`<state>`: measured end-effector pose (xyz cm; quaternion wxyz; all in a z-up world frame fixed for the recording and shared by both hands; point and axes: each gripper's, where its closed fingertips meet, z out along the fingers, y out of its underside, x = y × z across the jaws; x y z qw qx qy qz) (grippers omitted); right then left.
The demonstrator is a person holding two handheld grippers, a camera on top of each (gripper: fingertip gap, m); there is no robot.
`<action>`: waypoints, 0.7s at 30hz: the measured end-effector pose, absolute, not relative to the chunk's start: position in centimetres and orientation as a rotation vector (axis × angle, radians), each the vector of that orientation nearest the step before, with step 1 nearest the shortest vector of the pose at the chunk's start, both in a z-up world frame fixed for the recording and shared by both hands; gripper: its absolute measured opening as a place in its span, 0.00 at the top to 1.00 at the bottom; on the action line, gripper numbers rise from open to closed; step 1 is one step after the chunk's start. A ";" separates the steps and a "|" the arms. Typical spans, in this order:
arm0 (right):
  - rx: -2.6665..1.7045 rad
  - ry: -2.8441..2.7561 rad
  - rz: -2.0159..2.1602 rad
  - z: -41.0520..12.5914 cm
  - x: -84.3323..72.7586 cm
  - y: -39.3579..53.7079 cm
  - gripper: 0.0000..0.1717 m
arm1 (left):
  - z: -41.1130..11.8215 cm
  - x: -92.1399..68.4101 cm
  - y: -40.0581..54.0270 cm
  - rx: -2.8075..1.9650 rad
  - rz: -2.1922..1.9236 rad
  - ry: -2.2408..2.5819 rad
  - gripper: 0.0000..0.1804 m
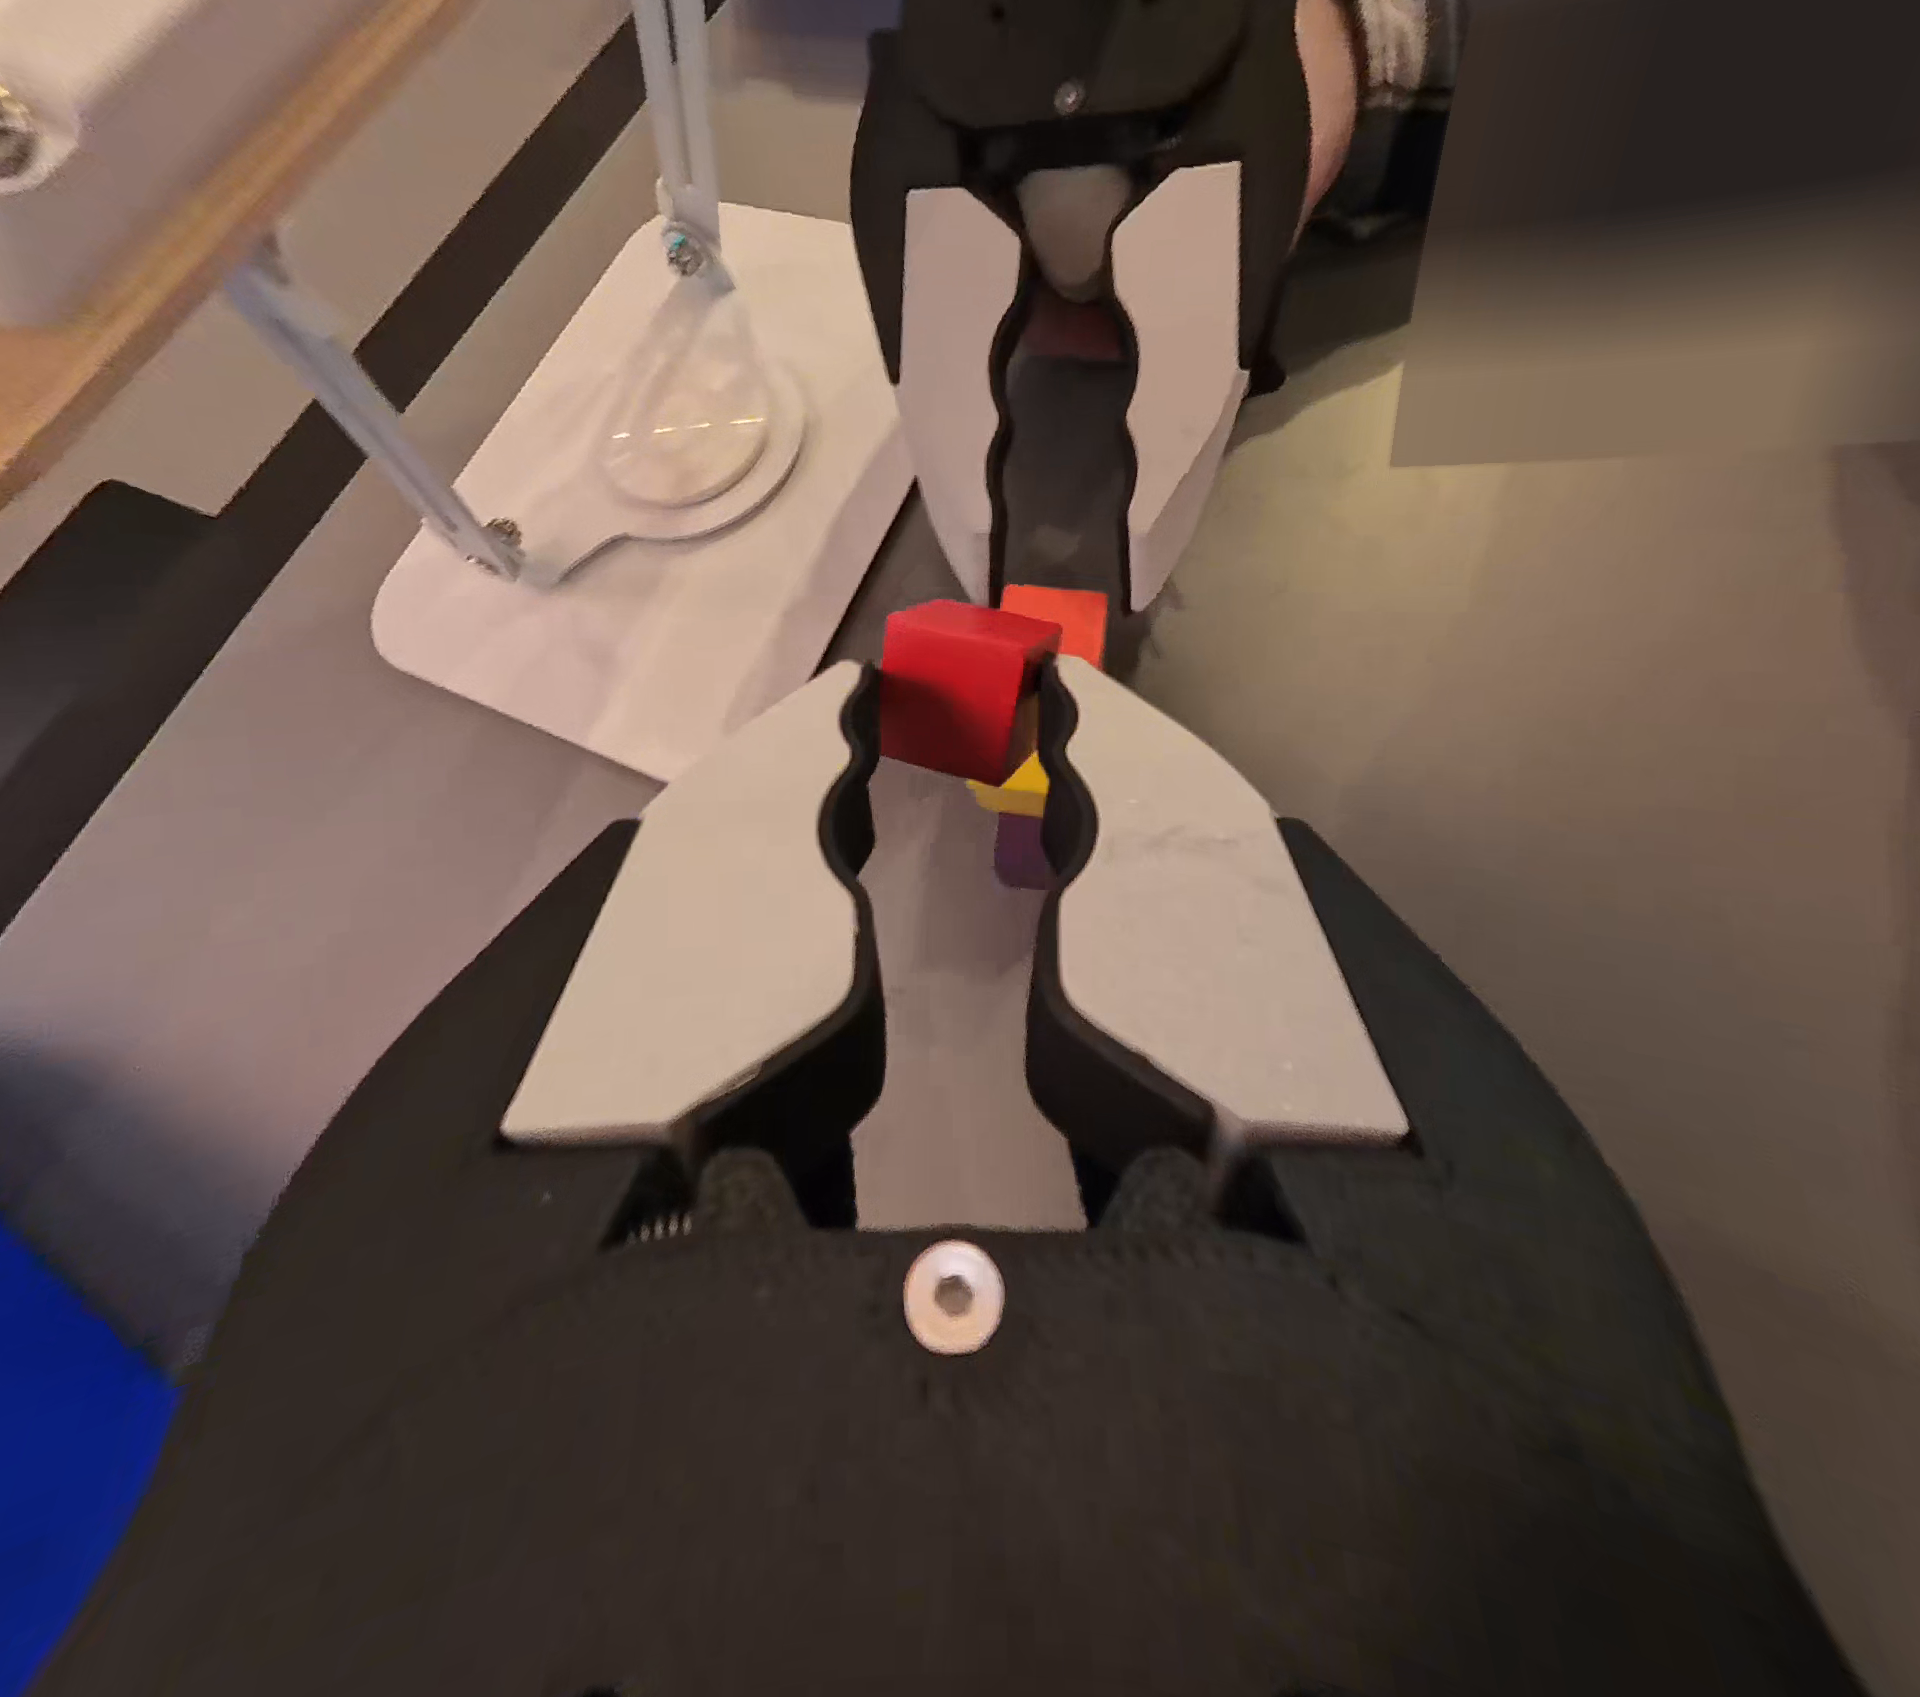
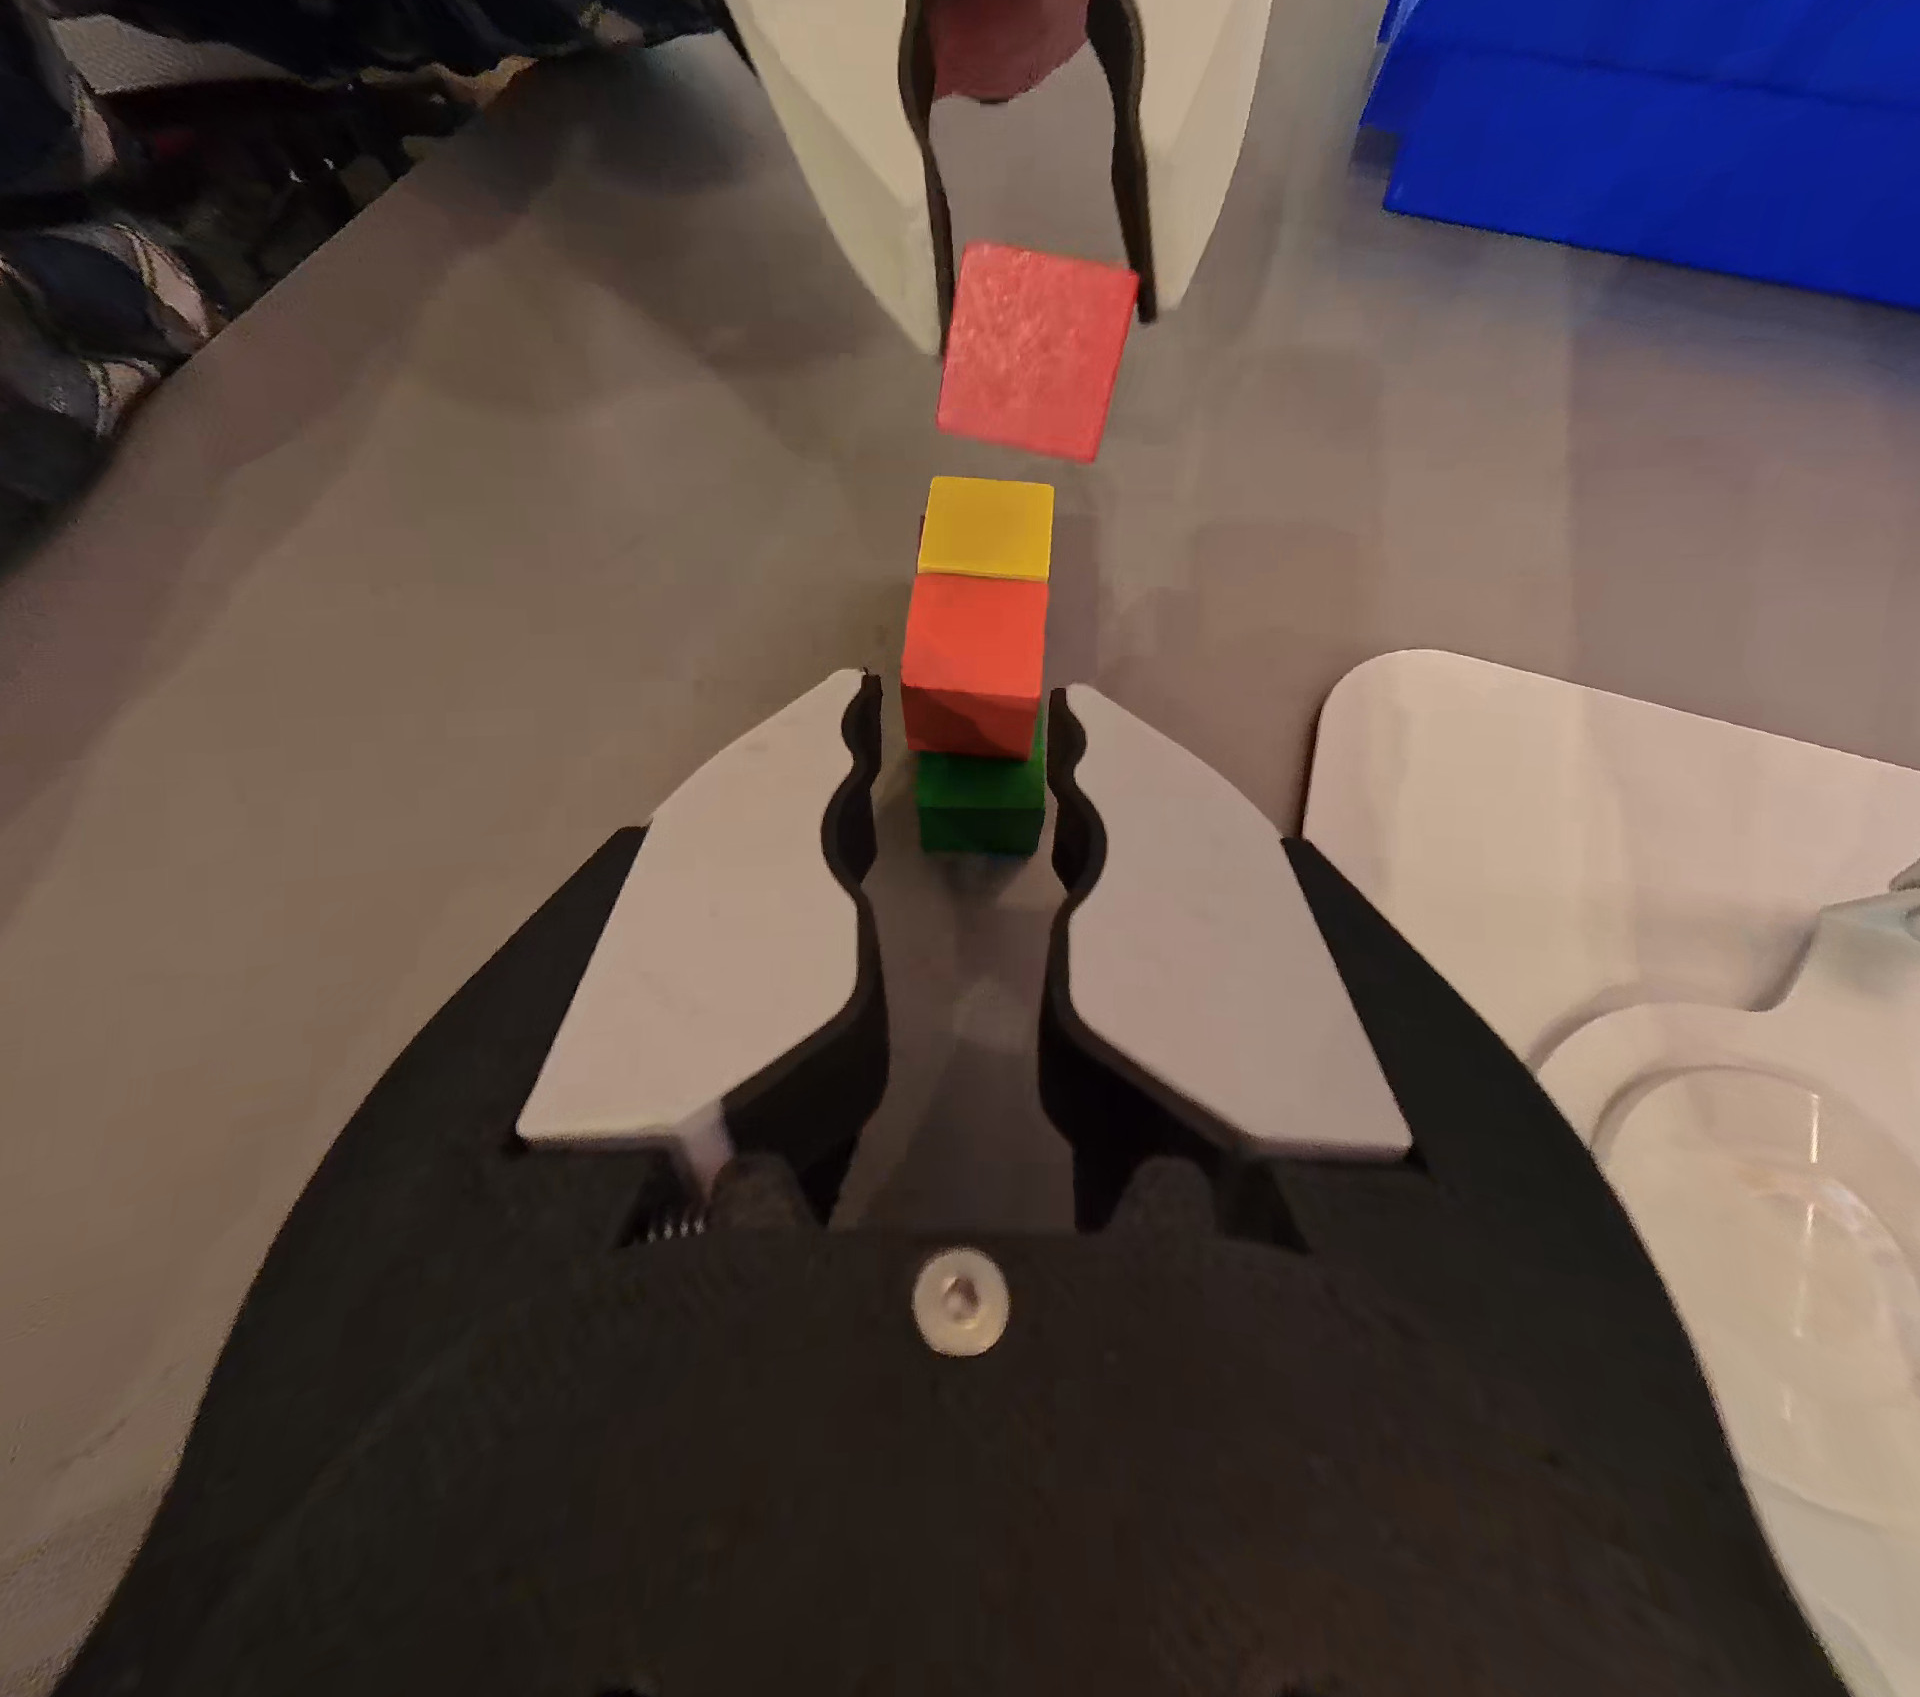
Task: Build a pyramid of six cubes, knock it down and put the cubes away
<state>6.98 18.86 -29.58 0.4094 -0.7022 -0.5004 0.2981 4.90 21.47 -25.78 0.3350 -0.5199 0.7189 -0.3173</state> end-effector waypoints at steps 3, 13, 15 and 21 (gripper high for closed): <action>-1.769 -1.260 0.755 -29.6 7.0 18.9 0.82 | -26.5 5.6 20.8 -1.345 -0.842 1.877 0.84; -1.768 -1.261 0.764 -29.7 6.9 18.9 0.82 | -27.6 6.6 19.8 -1.344 -0.927 1.794 0.84; -1.768 -1.261 0.764 -29.7 7.0 18.9 0.82 | -27.5 6.7 19.8 -1.337 -0.933 1.781 0.84; -1.768 -1.260 0.766 -29.7 7.0 18.9 0.82 | -28.3 6.1 19.9 -1.347 -0.919 1.785 0.84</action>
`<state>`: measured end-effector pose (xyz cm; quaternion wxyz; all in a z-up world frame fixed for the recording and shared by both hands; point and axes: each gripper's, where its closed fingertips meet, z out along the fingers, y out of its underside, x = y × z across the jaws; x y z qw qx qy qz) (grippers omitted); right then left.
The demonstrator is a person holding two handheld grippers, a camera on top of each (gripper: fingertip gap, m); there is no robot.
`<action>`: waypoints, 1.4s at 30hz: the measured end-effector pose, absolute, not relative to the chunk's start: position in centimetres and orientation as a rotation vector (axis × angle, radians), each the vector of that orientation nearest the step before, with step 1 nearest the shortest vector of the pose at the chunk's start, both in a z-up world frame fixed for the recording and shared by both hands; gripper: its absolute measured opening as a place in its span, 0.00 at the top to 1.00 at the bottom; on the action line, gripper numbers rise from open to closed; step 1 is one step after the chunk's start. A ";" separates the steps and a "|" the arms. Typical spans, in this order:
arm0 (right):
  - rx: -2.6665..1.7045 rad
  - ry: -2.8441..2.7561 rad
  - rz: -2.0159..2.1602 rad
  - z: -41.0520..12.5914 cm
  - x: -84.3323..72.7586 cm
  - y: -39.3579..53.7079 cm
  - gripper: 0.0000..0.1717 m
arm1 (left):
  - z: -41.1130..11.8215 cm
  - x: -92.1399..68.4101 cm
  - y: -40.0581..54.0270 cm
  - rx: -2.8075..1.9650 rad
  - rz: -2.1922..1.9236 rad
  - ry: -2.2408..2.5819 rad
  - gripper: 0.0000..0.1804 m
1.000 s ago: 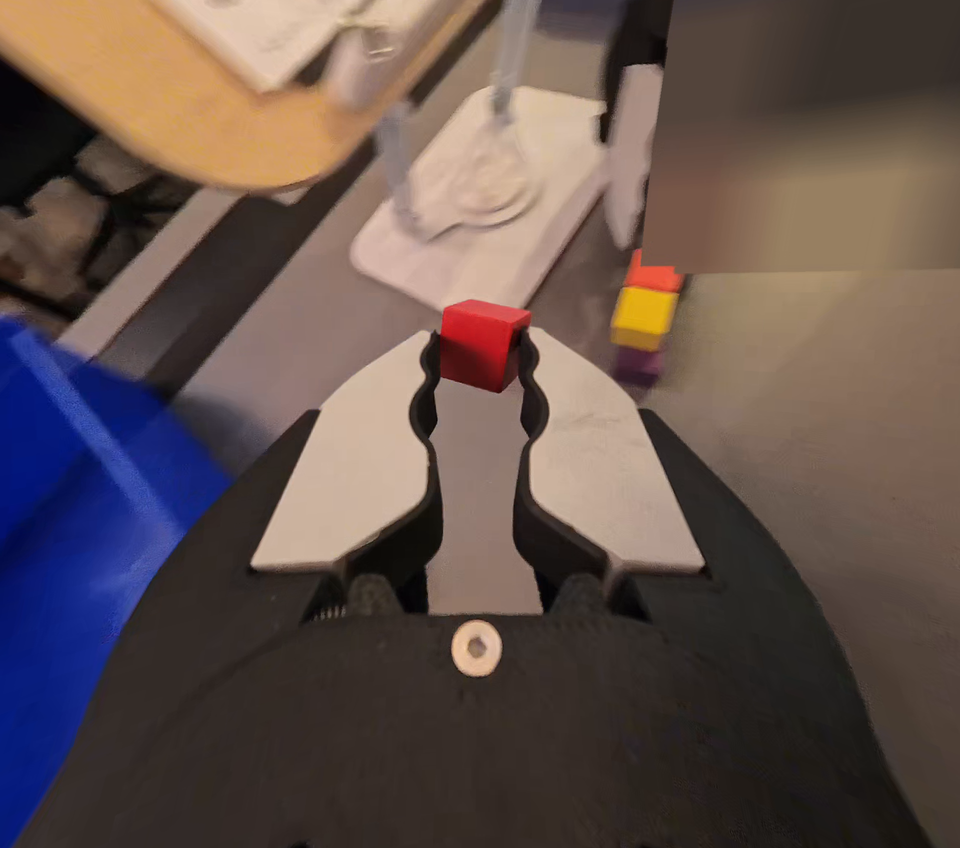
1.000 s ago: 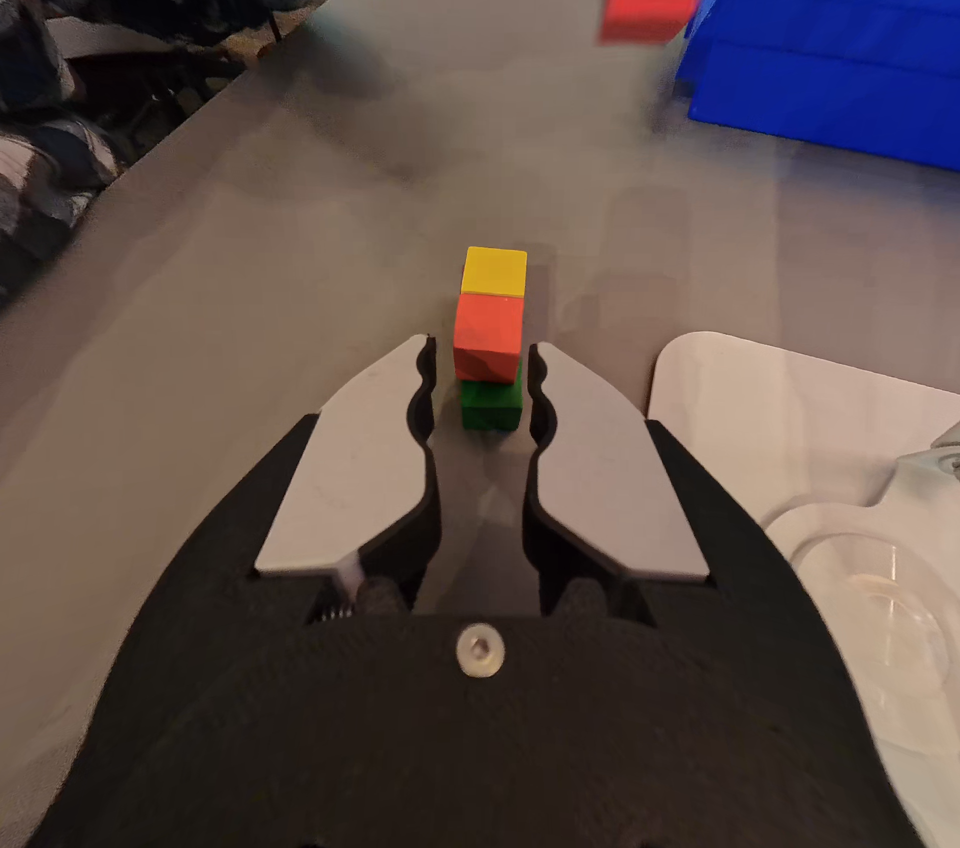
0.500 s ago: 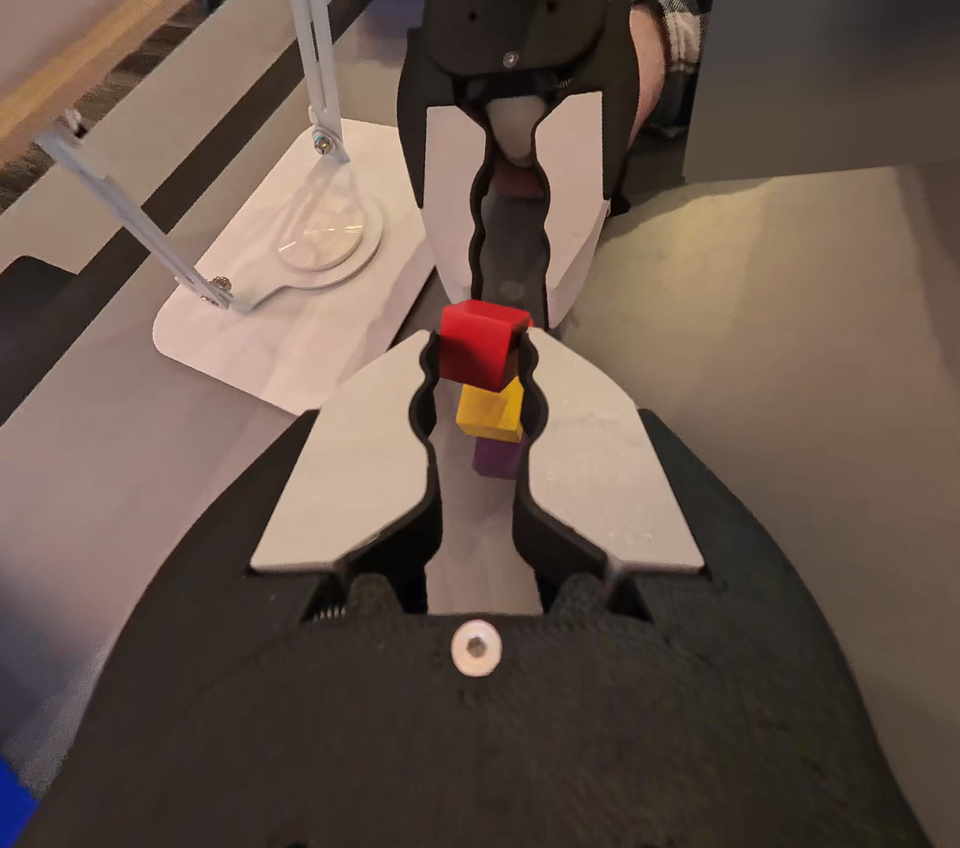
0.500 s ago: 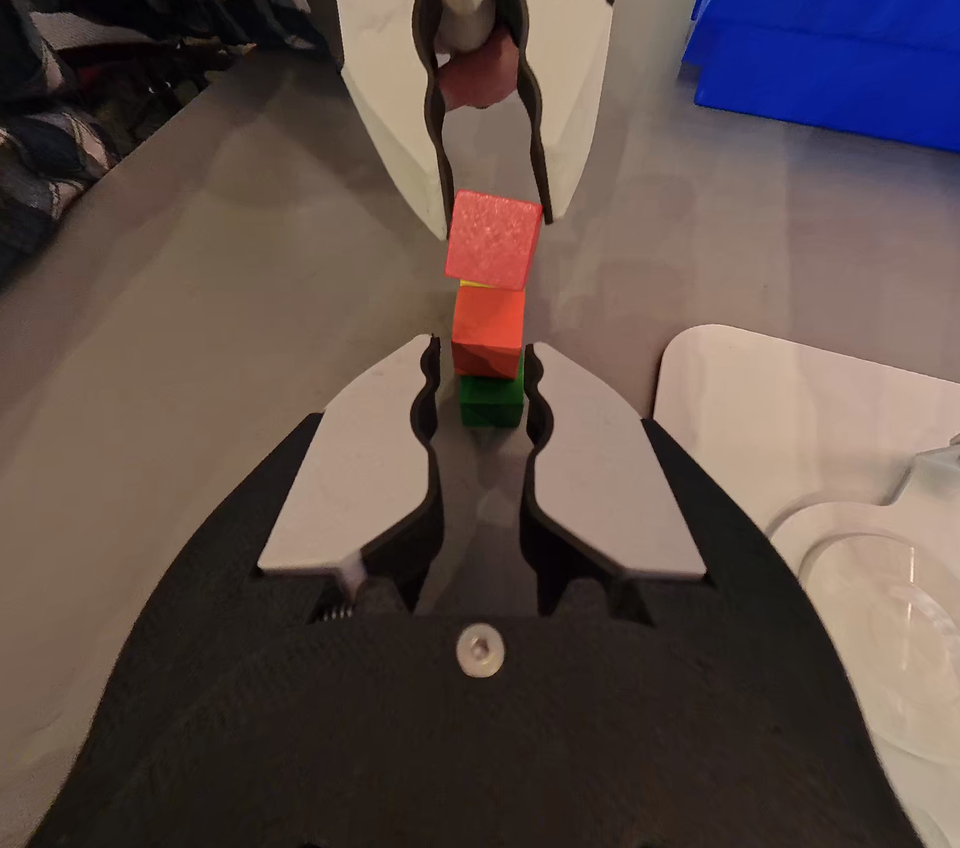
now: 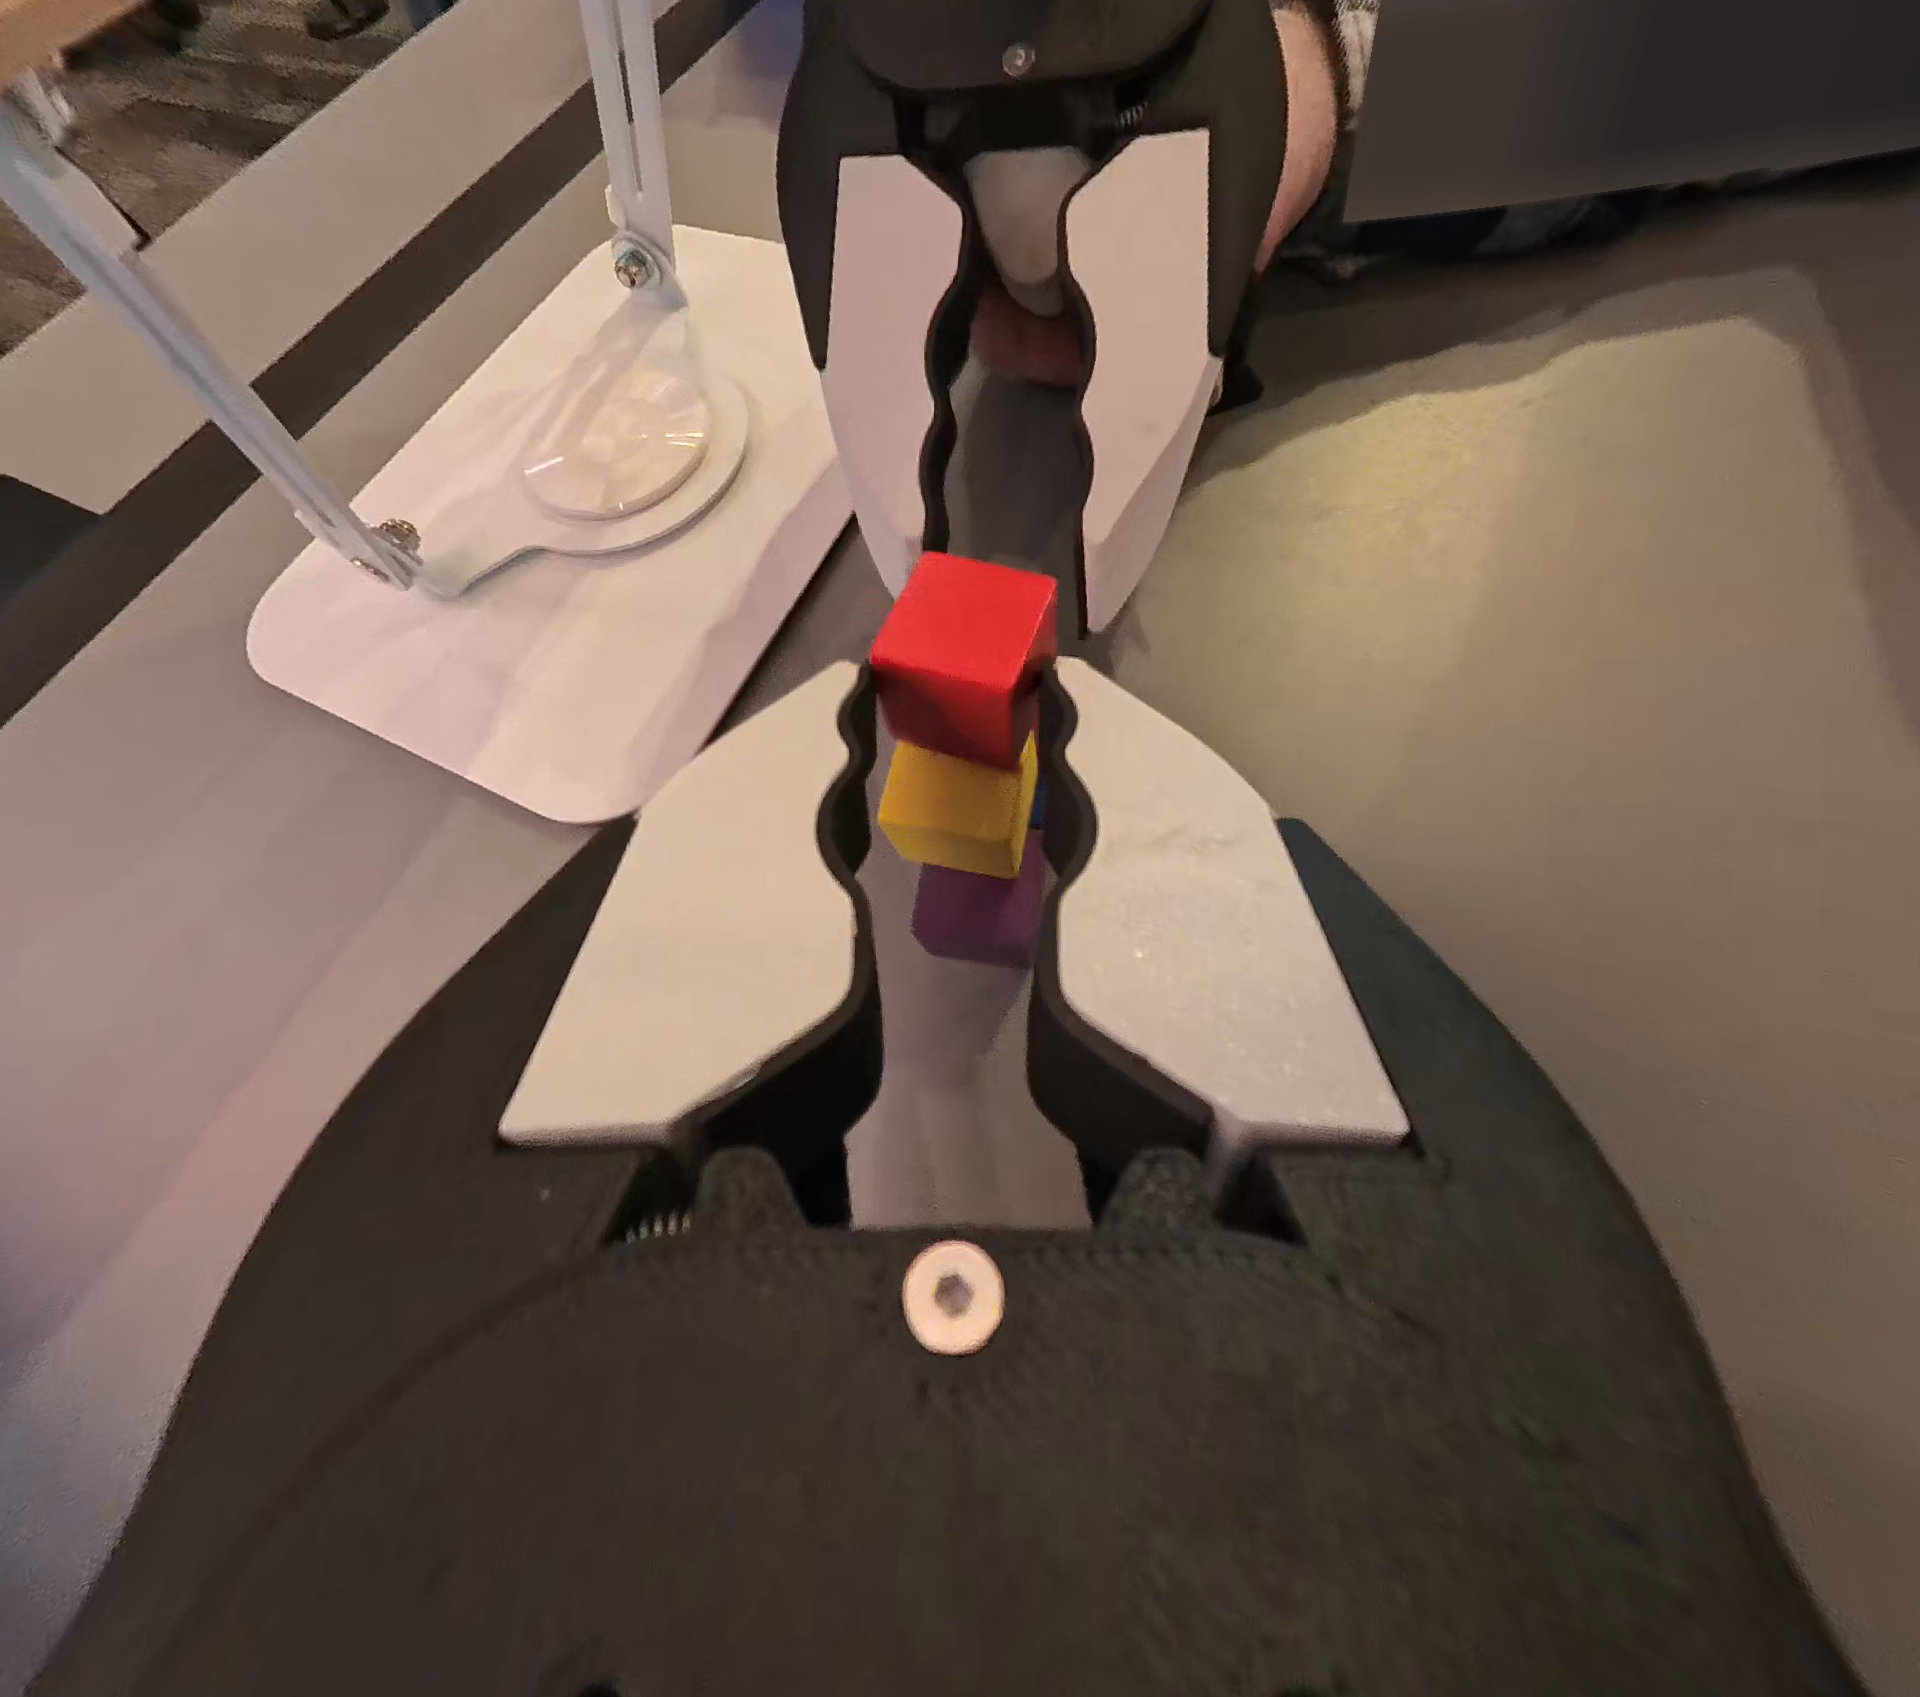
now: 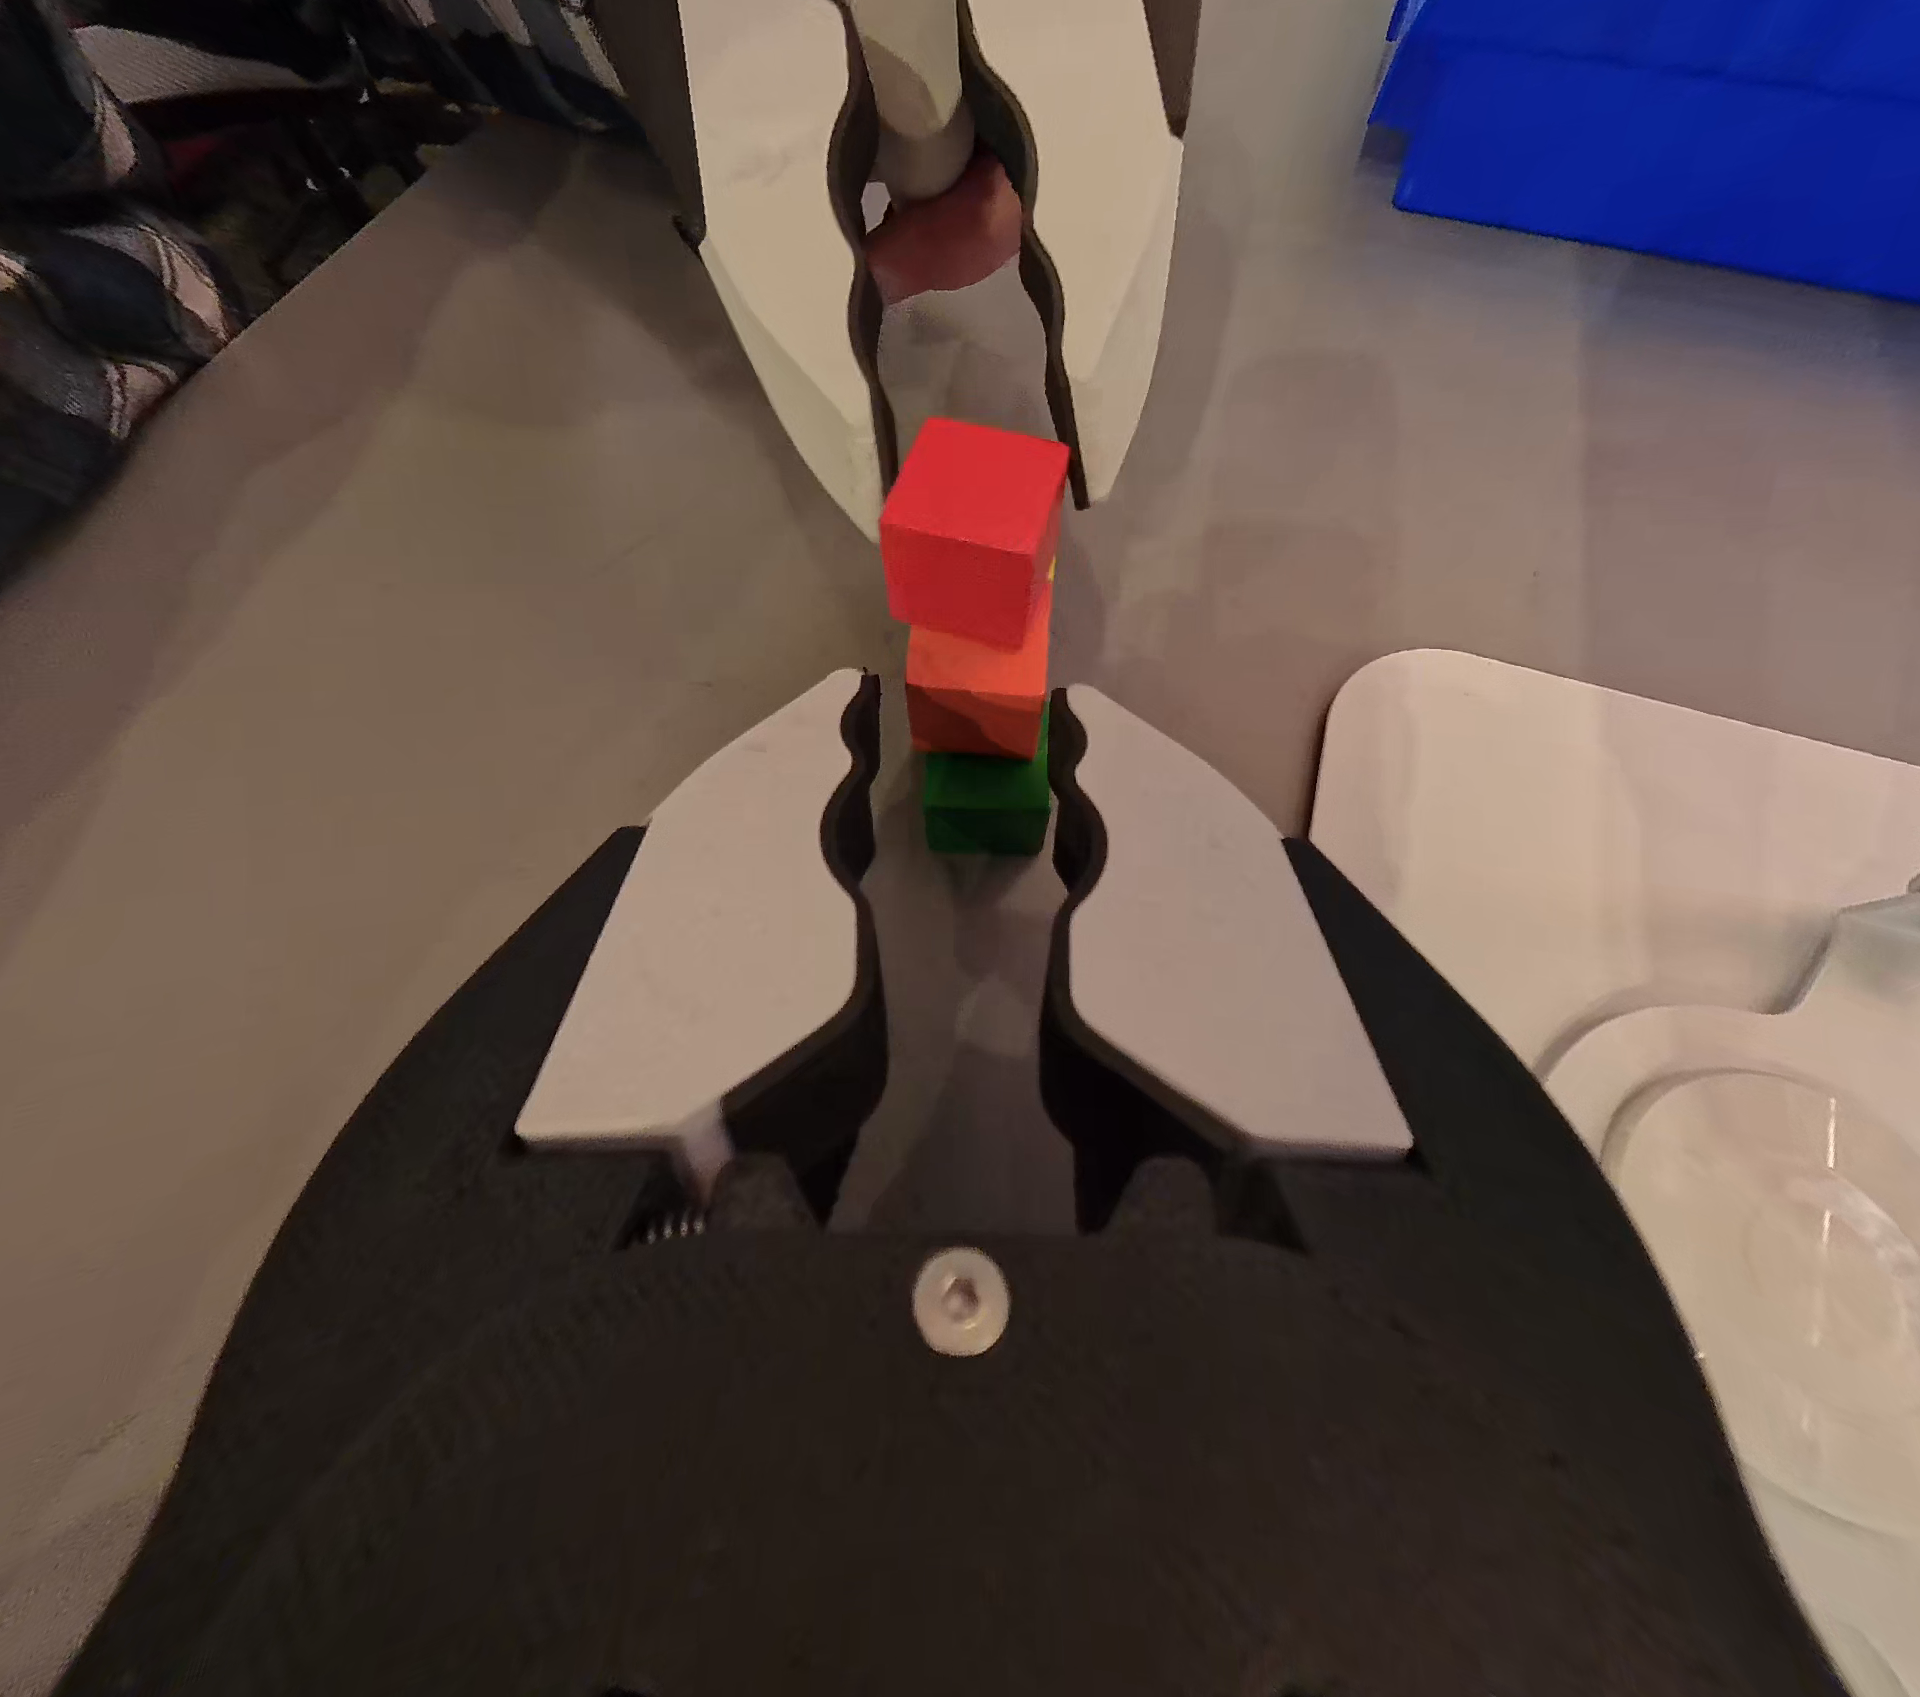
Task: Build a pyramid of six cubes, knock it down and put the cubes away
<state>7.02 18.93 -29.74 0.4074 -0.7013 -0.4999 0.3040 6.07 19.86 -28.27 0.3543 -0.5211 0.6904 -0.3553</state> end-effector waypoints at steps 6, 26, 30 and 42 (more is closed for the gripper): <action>-1.767 -1.262 0.772 -29.8 7.0 18.9 0.82 | -28.2 5.7 20.1 -1.355 -0.929 1.772 0.75; -1.767 -1.265 0.772 -29.8 7.0 18.9 0.83 | -28.5 6.8 19.8 -1.301 -0.849 1.813 0.83; -1.767 -1.266 0.771 -29.9 7.0 18.9 0.83 | -28.6 6.8 19.7 -1.290 -0.845 1.819 0.84; -1.772 -1.261 0.756 -29.9 7.0 19.0 0.85 | -28.6 6.5 19.7 -1.269 -0.864 1.846 0.84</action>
